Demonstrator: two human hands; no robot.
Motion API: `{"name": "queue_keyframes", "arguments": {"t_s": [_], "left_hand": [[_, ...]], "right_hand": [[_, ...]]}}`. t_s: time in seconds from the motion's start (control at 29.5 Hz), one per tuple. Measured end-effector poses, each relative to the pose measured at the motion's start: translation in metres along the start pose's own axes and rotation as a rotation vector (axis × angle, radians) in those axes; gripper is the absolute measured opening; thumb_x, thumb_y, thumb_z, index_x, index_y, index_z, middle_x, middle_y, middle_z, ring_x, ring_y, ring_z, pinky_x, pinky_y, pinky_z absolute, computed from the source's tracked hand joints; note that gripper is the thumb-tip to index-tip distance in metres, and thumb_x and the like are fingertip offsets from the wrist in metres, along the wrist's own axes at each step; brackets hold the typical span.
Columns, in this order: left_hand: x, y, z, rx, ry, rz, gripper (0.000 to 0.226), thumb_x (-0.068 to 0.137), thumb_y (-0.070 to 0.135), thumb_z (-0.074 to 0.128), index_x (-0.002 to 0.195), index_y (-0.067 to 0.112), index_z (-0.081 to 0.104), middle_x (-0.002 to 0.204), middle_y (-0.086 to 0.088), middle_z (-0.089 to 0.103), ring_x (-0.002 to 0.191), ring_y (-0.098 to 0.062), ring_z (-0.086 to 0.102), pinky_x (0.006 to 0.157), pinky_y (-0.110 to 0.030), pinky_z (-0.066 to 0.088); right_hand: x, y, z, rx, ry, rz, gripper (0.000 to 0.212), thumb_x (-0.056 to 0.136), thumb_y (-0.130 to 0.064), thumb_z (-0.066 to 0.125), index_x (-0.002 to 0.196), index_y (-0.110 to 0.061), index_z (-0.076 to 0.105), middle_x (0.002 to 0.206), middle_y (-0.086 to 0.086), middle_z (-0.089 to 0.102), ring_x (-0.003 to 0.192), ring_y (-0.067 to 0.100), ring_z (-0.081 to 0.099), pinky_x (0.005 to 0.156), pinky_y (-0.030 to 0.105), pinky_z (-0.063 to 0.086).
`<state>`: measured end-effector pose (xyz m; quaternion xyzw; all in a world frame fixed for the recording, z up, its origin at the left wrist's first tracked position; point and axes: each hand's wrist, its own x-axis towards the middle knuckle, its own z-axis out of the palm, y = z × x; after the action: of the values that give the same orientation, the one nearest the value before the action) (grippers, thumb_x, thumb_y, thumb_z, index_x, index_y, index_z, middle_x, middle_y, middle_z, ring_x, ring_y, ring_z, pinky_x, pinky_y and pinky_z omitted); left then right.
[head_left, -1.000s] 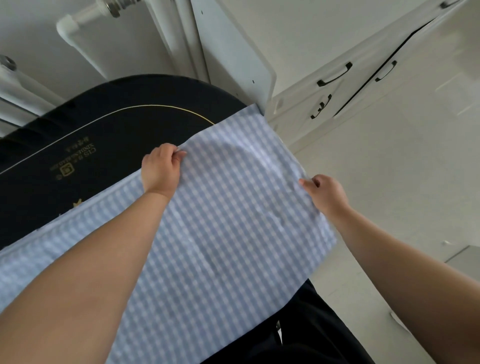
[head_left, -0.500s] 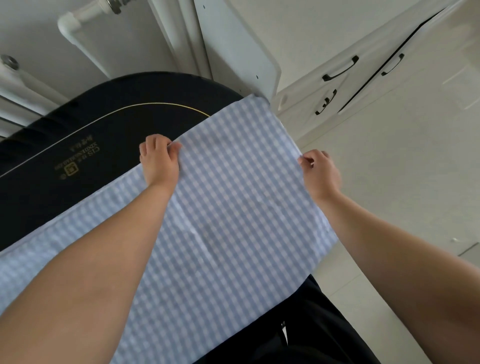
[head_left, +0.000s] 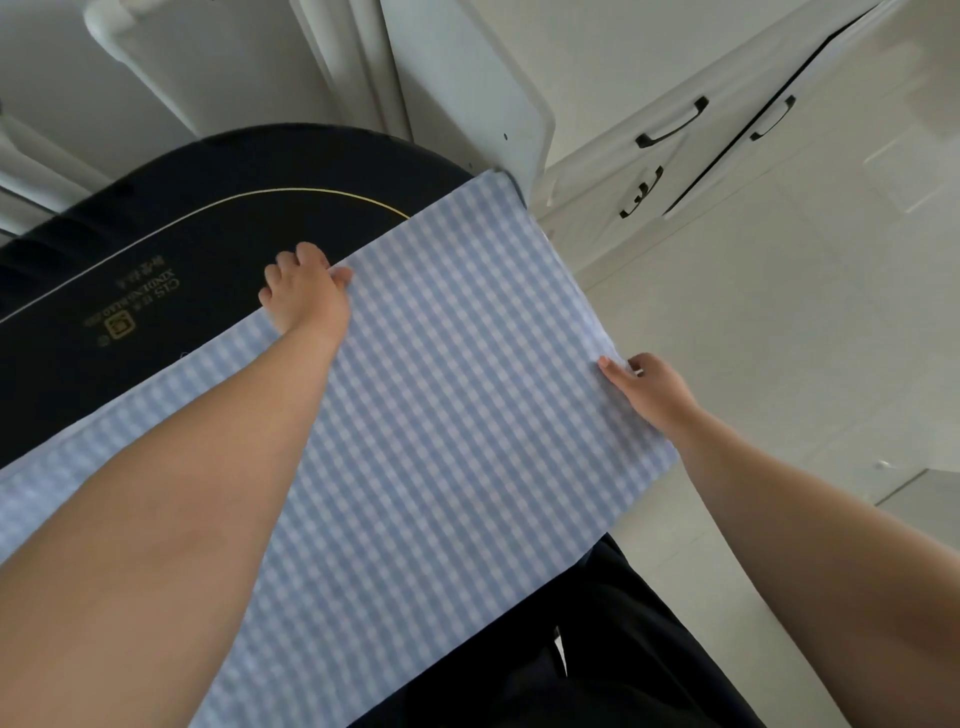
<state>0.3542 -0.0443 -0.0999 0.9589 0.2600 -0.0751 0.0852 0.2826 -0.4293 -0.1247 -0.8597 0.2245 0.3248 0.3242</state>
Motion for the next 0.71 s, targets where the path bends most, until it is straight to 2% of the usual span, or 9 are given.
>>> {"name": "queue_keyframes", "arguments": {"t_s": [0.07, 0.1, 0.2, 0.31, 0.37, 0.44, 0.54, 0.61, 0.71], "left_hand": [[-0.019, 0.003, 0.01, 0.064, 0.058, 0.086, 0.047, 0.096, 0.031, 0.048, 0.136, 0.014, 0.03, 0.147, -0.016, 0.027, 0.136, -0.036, 0.026, 0.113, -0.054, 0.016], [-0.033, 0.005, 0.017, 0.085, 0.047, 0.165, 0.054, 0.096, 0.032, 0.045, 0.142, 0.019, 0.02, 0.153, -0.014, 0.016, 0.142, -0.035, 0.014, 0.114, -0.055, 0.008], [-0.094, 0.015, 0.045, 0.131, -0.1, 0.409, 0.058, 0.099, 0.043, 0.025, 0.149, 0.03, -0.002, 0.159, -0.003, -0.007, 0.146, -0.032, -0.008, 0.113, -0.057, -0.005], [-0.163, 0.024, 0.069, 0.107, -0.227, 0.528, 0.06, 0.096, 0.049, 0.024, 0.151, 0.033, 0.004, 0.161, -0.001, -0.004, 0.146, -0.035, -0.006, 0.112, -0.06, -0.007], [-0.203, 0.025, 0.079, 0.071, -0.253, 0.554, 0.061, 0.095, 0.046, 0.037, 0.151, 0.031, 0.016, 0.161, -0.002, 0.009, 0.145, -0.039, 0.004, 0.112, -0.061, -0.004], [-0.23, 0.026, 0.085, 0.055, -0.263, 0.537, 0.063, 0.095, 0.047, 0.039, 0.15, 0.031, 0.015, 0.16, -0.002, 0.009, 0.145, -0.04, 0.005, 0.112, -0.061, -0.005], [-0.253, 0.029, 0.088, 0.104, -0.302, 0.47, 0.06, 0.095, 0.056, 0.011, 0.144, 0.041, -0.02, 0.155, 0.008, -0.024, 0.142, -0.031, -0.022, 0.112, -0.058, -0.016], [-0.259, 0.036, 0.086, 0.119, -0.339, 0.42, 0.058, 0.09, 0.06, -0.003, 0.137, 0.043, -0.033, 0.149, 0.012, -0.038, 0.138, -0.028, -0.034, 0.11, -0.057, -0.022], [-0.259, 0.047, 0.08, 0.091, -0.384, 0.367, 0.056, 0.091, 0.059, -0.002, 0.137, 0.043, -0.029, 0.149, 0.012, -0.037, 0.137, -0.028, -0.035, 0.109, -0.058, -0.021]], "right_hand": [[-0.003, 0.011, -0.011, -0.013, -0.065, 0.039, 0.058, 0.073, -0.073, 0.055, 0.072, -0.016, 0.055, 0.072, -0.002, 0.059, 0.065, 0.017, 0.058, 0.057, 0.03, 0.041], [-0.005, 0.016, -0.016, -0.004, -0.127, 0.067, 0.056, 0.071, -0.071, 0.059, 0.07, -0.016, 0.058, 0.072, -0.001, 0.061, 0.067, 0.018, 0.06, 0.06, 0.031, 0.044], [-0.014, 0.039, -0.032, -0.03, -0.319, 0.153, 0.054, 0.069, -0.063, 0.07, 0.09, -0.013, 0.067, 0.087, -0.001, 0.068, 0.081, 0.019, 0.066, 0.073, 0.032, 0.051], [-0.028, 0.066, -0.047, 0.048, -0.496, 0.205, 0.051, 0.065, -0.052, 0.078, 0.091, -0.01, 0.066, 0.066, -0.006, 0.063, 0.056, 0.01, 0.055, 0.059, 0.023, 0.049], [-0.036, 0.082, -0.051, 0.22, -0.56, 0.247, 0.054, 0.063, -0.047, 0.08, 0.099, -0.009, 0.066, 0.07, -0.004, 0.059, 0.057, 0.011, 0.049, 0.061, 0.022, 0.048], [-0.045, 0.093, -0.046, 0.418, -0.539, 0.284, 0.052, 0.069, -0.038, 0.077, 0.11, -0.009, 0.063, 0.09, 0.001, 0.065, 0.075, 0.013, 0.06, 0.069, 0.025, 0.051], [-0.065, 0.097, -0.025, 0.955, -0.478, 0.359, 0.045, 0.074, -0.02, 0.072, 0.115, -0.01, 0.058, 0.092, 0.0, 0.072, 0.081, 0.013, 0.068, 0.062, 0.025, 0.055], [-0.08, 0.095, -0.009, 1.255, -0.415, 0.387, 0.038, 0.079, -0.017, 0.067, 0.116, -0.013, 0.058, 0.096, 0.001, 0.073, 0.087, 0.016, 0.069, 0.061, 0.026, 0.056], [-0.098, 0.085, 0.011, 1.322, -0.387, 0.435, 0.033, 0.075, -0.024, 0.072, 0.106, -0.018, 0.062, 0.094, -0.002, 0.071, 0.081, 0.013, 0.065, 0.051, 0.022, 0.049]]}}
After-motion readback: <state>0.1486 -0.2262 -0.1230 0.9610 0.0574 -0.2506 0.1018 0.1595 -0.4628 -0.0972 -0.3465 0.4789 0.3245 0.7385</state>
